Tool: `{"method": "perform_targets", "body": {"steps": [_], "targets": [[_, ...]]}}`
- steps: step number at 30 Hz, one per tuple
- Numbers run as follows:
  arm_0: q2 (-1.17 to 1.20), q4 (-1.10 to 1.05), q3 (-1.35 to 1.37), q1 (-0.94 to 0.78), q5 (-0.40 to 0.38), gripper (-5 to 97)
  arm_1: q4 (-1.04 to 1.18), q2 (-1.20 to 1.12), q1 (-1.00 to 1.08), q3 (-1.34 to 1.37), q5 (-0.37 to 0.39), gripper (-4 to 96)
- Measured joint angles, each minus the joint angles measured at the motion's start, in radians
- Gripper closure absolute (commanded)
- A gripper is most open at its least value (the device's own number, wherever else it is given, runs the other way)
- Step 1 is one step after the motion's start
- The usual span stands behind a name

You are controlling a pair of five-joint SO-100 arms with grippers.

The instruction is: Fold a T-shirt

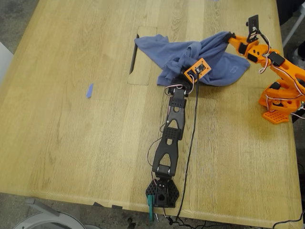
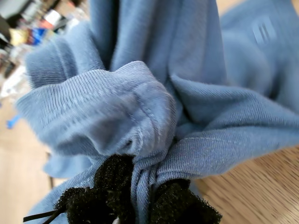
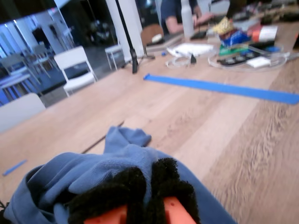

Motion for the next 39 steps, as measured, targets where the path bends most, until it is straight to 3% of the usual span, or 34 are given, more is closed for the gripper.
{"method": "perform_targets", "body": {"steps": [18,39], "targets": [[0.265,-0.221,0.0,-0.037,-0.038,92,-0.247,0.0,-0.121,-0.098,-0.049,91.4],[0.569,-0.23,0.0,0.077,-0.086,92,-0.241,0.008,-0.247,-0.397,-0.061,91.3]]}}
